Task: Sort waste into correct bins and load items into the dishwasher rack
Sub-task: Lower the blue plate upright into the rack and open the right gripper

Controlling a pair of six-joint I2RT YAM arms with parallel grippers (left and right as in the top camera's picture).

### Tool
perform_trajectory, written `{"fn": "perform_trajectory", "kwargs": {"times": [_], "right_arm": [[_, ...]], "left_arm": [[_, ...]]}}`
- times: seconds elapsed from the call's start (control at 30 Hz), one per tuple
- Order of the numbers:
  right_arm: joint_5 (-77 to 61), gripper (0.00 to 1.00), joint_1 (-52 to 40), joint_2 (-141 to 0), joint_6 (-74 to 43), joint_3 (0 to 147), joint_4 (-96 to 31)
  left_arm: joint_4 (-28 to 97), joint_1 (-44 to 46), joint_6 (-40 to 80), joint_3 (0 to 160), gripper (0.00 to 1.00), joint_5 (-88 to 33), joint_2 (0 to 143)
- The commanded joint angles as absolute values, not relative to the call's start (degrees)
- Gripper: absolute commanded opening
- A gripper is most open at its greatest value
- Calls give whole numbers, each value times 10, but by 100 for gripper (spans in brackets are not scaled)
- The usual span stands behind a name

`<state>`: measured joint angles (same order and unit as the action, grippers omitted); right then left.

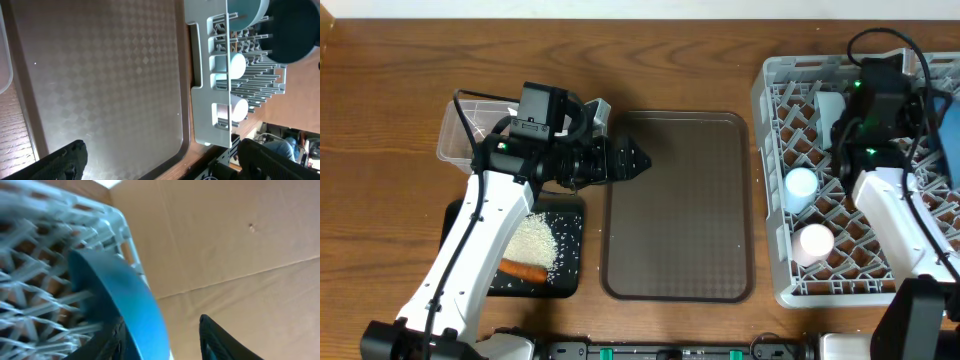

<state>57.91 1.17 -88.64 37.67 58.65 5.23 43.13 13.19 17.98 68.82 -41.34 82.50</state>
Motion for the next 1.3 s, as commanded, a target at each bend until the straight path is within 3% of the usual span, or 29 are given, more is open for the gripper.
{"fn": "perform_trajectory", "kwargs": {"times": [0.0,0.17,0.27,0.37,0.6,0.67,0.73,0.87,1.27], "right_arm": [[564,51,-14,-888,281,587,30],[507,51,-43,-888,250,587,-27],[500,59,-61,-887,236,587,-44],[481,61,-71,-878,236,587,-72],[282,72,-71,-805,115,587,-134],[190,79,-71,-778,79,587,-142],[70,99,-71,-746,46,587,-141],[-30,99,-72,-706,43,587,-138],[-33,99,-72,-697,43,587,-189]], "left_arm": [[432,130,175,692,98,-408,820],[432,130,174,692,98,-408,820],[432,130,175,692,98,-408,820],[432,130,174,692,98,-408,820],[432,130,175,692,98,-408,820],[432,130,174,692,98,-408,820],[432,130,175,692,98,-408,820],[432,130,174,692,98,-408,820],[432,130,174,692,98,-408,820]]}}
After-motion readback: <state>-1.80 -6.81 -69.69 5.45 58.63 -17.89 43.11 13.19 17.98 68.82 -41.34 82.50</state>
